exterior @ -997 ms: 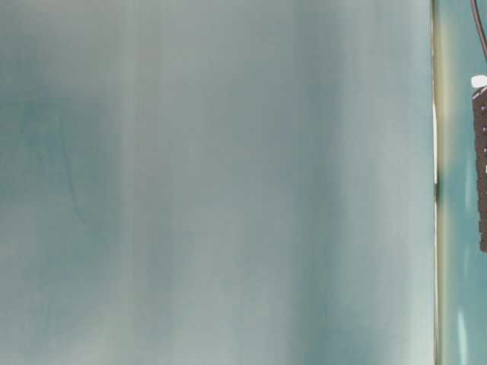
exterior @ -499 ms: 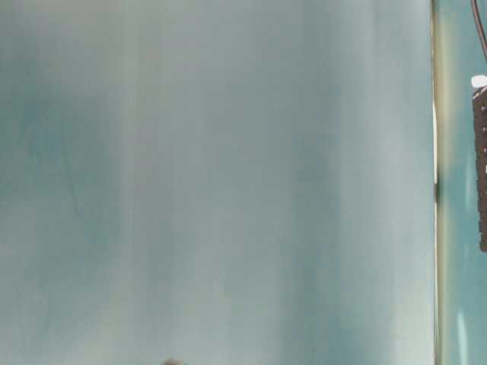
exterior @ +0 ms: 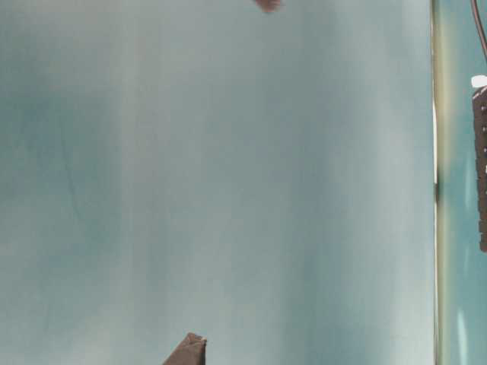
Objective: Pass the USB cable through three rings with both arms.
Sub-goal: 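Move the right gripper toward the black USB cable plug near the rail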
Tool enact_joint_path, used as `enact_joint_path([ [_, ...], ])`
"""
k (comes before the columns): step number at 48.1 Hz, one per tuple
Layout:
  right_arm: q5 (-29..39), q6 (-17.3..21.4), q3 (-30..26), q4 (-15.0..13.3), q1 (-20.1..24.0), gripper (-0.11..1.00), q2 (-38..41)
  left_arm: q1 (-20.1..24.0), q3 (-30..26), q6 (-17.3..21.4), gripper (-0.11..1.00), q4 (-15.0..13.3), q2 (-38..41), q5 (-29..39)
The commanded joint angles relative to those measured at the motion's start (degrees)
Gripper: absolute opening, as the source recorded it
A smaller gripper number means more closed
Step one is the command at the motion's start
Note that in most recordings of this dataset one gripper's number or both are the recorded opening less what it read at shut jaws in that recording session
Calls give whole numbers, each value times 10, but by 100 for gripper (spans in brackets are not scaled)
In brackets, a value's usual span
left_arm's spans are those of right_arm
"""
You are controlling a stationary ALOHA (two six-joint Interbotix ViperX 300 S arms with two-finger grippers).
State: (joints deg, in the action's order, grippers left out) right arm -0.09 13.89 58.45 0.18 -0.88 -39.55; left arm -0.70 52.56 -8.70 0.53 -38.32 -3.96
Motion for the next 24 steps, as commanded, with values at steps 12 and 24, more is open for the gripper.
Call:
enact_joint_path([
  [12,98,4,-60,-3,9,64,67,12,-10,-1,30,0,-13,17],
  [24,236,4,-142,-2,61,23,182,16,-5,8,55,2,-29,62],
])
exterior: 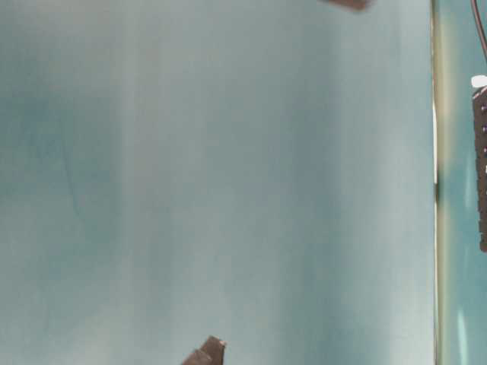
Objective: Pass the USB cable through three rings with both arms.
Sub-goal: 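Move the right gripper toward the black USB cable plug near the rail, then lower the right gripper and grasp the cable just behind the USB plug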
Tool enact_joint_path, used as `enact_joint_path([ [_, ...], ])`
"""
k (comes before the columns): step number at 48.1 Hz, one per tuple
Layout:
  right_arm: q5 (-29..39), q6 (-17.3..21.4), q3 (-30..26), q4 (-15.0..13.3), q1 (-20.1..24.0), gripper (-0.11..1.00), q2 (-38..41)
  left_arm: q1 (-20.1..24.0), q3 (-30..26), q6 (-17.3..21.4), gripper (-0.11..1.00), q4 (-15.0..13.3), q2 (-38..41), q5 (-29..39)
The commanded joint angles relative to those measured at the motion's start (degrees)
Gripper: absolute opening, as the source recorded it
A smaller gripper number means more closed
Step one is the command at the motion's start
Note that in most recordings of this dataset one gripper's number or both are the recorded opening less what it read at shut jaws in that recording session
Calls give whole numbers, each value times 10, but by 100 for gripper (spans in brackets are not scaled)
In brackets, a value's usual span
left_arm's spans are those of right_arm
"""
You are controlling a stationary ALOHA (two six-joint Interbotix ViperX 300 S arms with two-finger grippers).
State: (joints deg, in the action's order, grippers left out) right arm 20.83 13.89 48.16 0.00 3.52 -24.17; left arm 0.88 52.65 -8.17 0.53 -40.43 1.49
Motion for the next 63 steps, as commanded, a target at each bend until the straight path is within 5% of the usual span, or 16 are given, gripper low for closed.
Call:
enact_joint_path([
  [1,33,4,-48,0,21,20,37,1,-5,3,54,2,-10,11],
  [8,84,2,-112,-2,38,9,106,1,-2,4,54,2,-22,20],
  [19,142,-1,-168,-7,39,16,185,0,0,5,54,3,-26,20],
  [35,181,-32,-189,-9,45,95,231,0,0,5,54,3,-27,20],
  [63,171,-98,-216,-48,43,86,297,0,5,5,54,2,-29,20],
])
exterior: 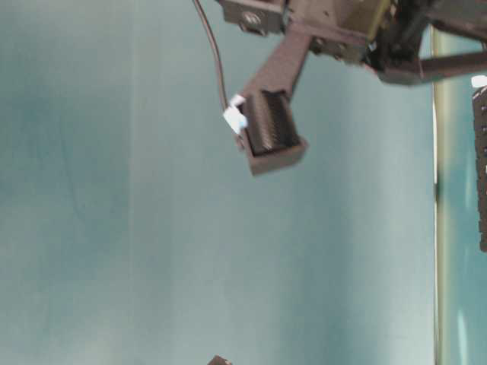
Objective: Pass the USB cable through three rings with both arms.
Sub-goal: 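Lower the right gripper and grasp the cable just behind the USB plug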
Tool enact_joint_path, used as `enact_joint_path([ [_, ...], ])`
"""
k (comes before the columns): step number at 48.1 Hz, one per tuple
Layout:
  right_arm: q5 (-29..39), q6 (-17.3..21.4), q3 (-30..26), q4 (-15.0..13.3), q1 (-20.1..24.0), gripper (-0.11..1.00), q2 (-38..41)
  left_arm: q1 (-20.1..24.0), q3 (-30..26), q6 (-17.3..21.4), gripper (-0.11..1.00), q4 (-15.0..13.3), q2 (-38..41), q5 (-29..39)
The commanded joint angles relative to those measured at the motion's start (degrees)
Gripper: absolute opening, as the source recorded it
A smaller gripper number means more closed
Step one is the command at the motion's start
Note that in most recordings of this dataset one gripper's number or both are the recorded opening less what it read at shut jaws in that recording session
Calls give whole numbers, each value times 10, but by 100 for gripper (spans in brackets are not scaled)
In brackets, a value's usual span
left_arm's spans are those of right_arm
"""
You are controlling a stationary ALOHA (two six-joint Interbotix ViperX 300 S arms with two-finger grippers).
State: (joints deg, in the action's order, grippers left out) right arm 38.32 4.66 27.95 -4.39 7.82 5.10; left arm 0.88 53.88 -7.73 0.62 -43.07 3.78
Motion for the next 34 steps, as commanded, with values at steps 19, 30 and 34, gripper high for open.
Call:
enact_joint_path([
  [19,-23,-3,-26,-3,-2,78,47,0,-6,1,54,1,-6,-3],
  [30,-53,10,-4,-3,-11,78,56,0,-6,1,54,1,-6,-3],
  [34,-70,22,4,-3,-14,78,58,1,-6,1,54,1,-6,-3],
])
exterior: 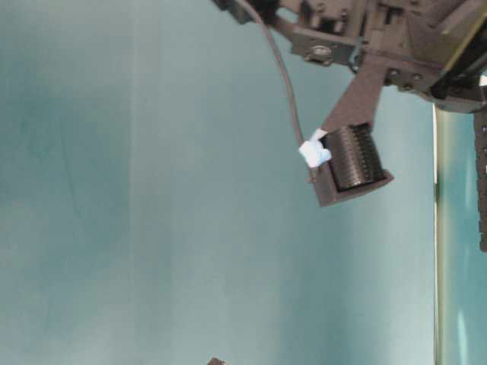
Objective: Pass the USB cable through three rings with both arms.
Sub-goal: 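Lower the right gripper and grasp the cable just behind the USB plug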
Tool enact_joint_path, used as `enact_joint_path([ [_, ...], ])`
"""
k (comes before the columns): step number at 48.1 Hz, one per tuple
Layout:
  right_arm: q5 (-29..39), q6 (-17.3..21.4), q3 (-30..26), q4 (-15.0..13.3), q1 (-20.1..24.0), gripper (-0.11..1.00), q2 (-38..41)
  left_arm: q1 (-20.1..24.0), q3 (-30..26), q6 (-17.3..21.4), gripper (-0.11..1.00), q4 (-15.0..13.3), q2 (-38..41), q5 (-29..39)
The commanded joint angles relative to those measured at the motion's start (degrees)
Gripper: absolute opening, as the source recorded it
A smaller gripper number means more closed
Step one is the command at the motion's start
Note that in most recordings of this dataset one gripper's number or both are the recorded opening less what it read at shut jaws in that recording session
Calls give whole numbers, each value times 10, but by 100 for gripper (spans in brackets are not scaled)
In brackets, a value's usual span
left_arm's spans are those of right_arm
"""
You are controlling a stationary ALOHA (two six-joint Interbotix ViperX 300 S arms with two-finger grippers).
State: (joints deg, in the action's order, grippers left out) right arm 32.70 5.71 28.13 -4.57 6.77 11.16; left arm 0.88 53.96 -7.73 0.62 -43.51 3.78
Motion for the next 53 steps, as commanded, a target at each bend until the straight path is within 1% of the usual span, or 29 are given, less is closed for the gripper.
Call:
enact_joint_path([
  [1,-18,14,4,-1,-4,78,-2,1,-7,1,54,2,-3,-3],
  [7,-25,25,10,-1,-8,78,0,1,-6,1,54,1,-4,-3],
  [38,-22,29,32,0,-5,77,5,2,-6,1,54,2,-4,-3],
  [46,-27,30,44,3,-4,77,6,2,-6,1,54,1,-4,-3],
  [53,-32,30,44,3,-5,77,5,2,-6,1,54,1,-4,-3],
])
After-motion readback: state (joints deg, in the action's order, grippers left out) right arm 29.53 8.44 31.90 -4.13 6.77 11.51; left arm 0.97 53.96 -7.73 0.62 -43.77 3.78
